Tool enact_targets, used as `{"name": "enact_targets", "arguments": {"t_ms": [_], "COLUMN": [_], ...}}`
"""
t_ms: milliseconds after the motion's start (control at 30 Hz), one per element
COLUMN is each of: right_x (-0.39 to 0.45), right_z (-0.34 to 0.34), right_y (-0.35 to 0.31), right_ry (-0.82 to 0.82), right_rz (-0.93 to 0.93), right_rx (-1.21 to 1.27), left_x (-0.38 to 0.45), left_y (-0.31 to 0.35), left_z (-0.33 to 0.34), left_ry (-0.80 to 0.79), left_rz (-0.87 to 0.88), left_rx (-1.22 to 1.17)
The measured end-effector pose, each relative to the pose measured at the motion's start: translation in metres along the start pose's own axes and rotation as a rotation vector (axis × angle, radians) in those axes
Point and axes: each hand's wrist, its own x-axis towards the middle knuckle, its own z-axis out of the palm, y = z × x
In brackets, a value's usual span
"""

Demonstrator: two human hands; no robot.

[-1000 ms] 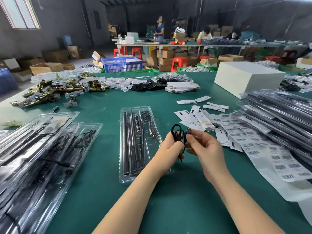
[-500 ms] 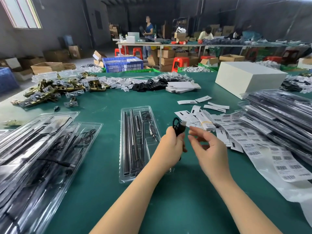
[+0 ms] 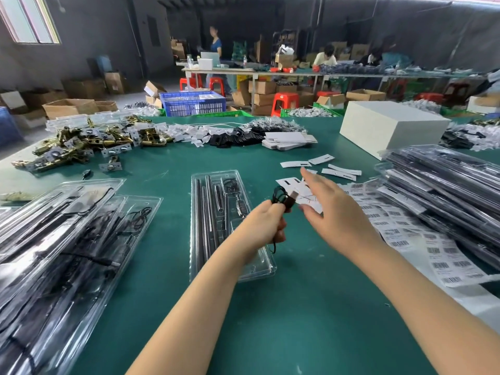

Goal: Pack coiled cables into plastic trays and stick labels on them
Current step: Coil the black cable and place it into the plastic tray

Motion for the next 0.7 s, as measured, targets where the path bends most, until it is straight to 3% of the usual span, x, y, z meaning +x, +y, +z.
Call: {"name": "enact_targets", "arguments": {"t_ms": [67, 200, 300, 367, 467, 600, 700], "right_x": [-0.002, -0.018, -0.019, -0.018, -0.024, -0.034, -0.037], "right_z": [0.007, 0.035, 0.054, 0.062, 0.075, 0.084, 0.086], "right_y": [-0.004, -0.014, -0.016, -0.015, -0.012, -0.006, -0.002], "right_ry": [-0.117, -0.441, -0.364, -0.296, -0.192, -0.108, -0.063], "right_rz": [0.161, 0.225, 0.265, 0.281, 0.303, 0.266, 0.247], "right_rx": [0.161, 0.186, 0.249, 0.317, 0.419, 0.483, 0.472], "left_x": [0.002, 0.007, 0.009, 0.008, 0.006, 0.002, -0.002], "left_y": [0.003, 0.004, 0.000, -0.002, -0.002, 0.001, 0.003], "left_z": [-0.013, -0.039, -0.046, -0.049, -0.050, -0.048, -0.038], "left_ry": [0.037, 0.125, 0.147, 0.151, 0.142, 0.161, 0.083], "left_rz": [-0.051, -0.045, -0.049, -0.077, -0.132, -0.142, -0.198], "left_rx": [-0.186, -0.619, -0.797, -0.790, -0.547, 0.173, 0.526]}}
